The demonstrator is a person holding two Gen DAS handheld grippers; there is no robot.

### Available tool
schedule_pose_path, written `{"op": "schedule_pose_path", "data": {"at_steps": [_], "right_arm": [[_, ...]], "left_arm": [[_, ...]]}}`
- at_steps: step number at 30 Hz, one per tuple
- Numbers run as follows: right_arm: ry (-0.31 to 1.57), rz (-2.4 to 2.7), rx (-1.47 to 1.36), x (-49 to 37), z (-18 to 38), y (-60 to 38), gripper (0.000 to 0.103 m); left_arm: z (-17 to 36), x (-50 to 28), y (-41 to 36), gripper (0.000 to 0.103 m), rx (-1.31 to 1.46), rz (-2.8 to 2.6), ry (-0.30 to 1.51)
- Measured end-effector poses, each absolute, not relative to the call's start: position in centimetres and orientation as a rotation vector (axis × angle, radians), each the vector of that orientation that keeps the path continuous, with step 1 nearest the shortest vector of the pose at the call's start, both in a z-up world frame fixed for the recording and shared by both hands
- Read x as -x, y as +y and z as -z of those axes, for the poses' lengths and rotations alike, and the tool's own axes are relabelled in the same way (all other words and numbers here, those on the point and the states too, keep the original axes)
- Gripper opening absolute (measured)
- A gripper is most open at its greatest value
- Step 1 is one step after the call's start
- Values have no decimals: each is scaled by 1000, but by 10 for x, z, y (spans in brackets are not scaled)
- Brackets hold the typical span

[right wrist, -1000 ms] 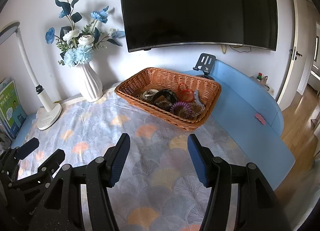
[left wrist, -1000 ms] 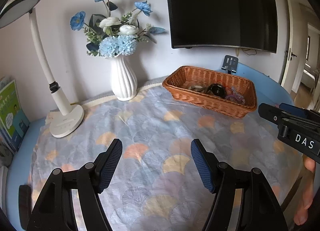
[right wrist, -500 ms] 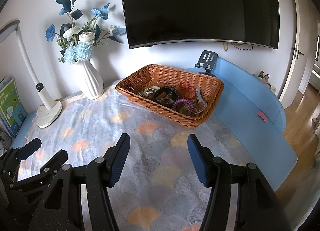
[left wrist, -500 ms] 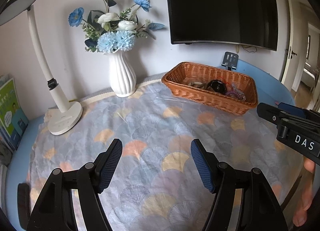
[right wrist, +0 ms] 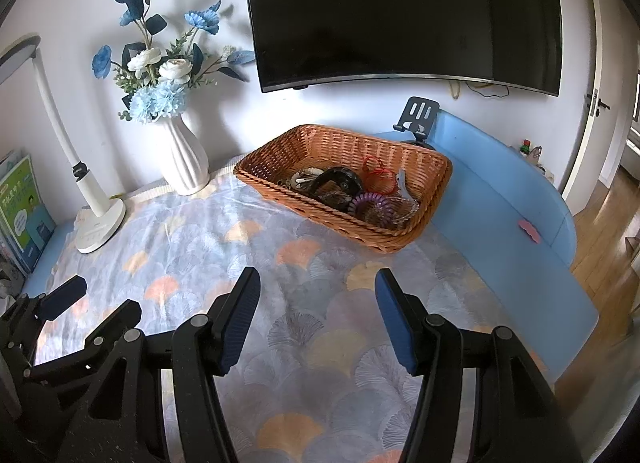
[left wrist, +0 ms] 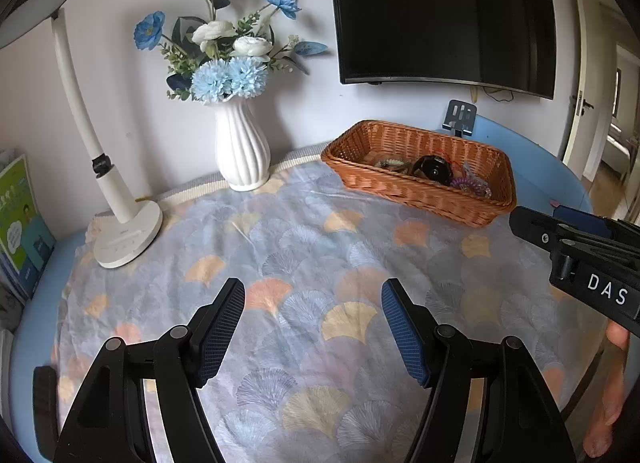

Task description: Organize jewelry

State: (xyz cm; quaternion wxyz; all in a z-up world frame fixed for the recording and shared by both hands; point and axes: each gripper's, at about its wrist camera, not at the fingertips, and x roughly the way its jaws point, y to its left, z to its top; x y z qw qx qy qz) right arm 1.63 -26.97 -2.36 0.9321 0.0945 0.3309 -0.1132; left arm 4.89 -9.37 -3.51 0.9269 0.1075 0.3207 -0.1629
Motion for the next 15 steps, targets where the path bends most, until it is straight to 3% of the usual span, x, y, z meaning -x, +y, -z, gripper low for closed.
{"op": "schedule_pose_path", "data": {"at_steps": [15], "right_arm": [[699, 212, -189, -22, 30, -264, 62]], "left_arm": [[41, -52, -95, 72, -229, 324, 661]]}}
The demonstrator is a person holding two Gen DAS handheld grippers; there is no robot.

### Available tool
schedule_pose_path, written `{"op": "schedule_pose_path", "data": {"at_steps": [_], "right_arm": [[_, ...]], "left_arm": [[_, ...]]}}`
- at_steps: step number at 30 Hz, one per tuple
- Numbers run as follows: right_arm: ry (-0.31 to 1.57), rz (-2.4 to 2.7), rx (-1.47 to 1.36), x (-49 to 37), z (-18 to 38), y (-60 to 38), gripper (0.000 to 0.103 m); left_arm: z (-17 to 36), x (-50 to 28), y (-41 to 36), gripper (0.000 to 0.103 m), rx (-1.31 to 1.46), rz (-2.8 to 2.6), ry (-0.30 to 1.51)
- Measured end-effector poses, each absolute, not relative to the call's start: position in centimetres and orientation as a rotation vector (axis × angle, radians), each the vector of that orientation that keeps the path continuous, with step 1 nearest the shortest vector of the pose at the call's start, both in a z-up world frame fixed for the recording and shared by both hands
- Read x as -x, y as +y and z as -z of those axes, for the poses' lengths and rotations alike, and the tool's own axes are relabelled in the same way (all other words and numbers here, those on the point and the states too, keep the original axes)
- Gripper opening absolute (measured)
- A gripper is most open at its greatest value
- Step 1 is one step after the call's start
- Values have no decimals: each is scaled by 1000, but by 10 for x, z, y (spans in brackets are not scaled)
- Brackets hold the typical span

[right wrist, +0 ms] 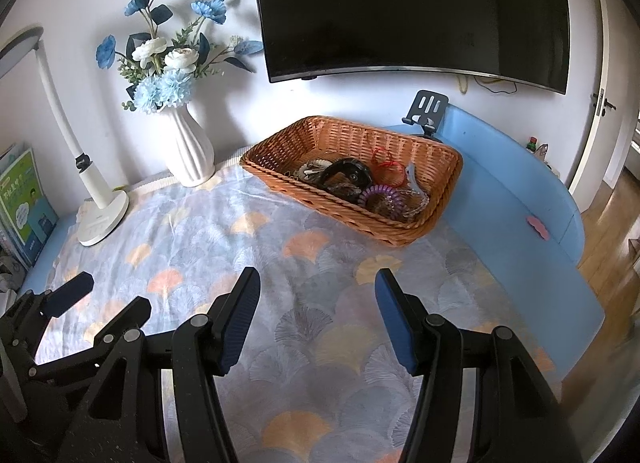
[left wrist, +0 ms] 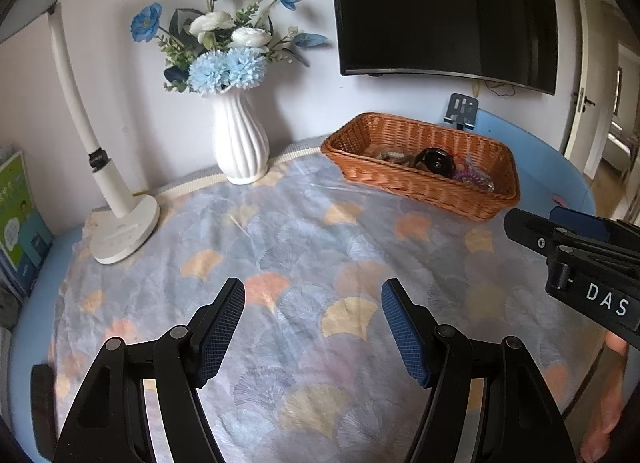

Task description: Organize jewelry

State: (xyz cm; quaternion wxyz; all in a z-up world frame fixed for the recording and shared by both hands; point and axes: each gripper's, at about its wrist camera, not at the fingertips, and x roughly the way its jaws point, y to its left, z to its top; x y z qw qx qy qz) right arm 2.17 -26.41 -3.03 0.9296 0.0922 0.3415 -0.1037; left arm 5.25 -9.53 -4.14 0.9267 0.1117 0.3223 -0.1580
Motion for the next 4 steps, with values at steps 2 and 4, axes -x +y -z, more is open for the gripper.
{"op": "schedule_pose_path", "data": {"at_steps": [2, 4], "right_arm": [[701, 212, -187, -22, 31, -264, 62], [704, 210, -187, -23, 32, -263, 62]], "left_arm": [[39, -48, -95, 72, -235, 316, 623], [38, -48, -95, 72, -234, 334, 632]]}}
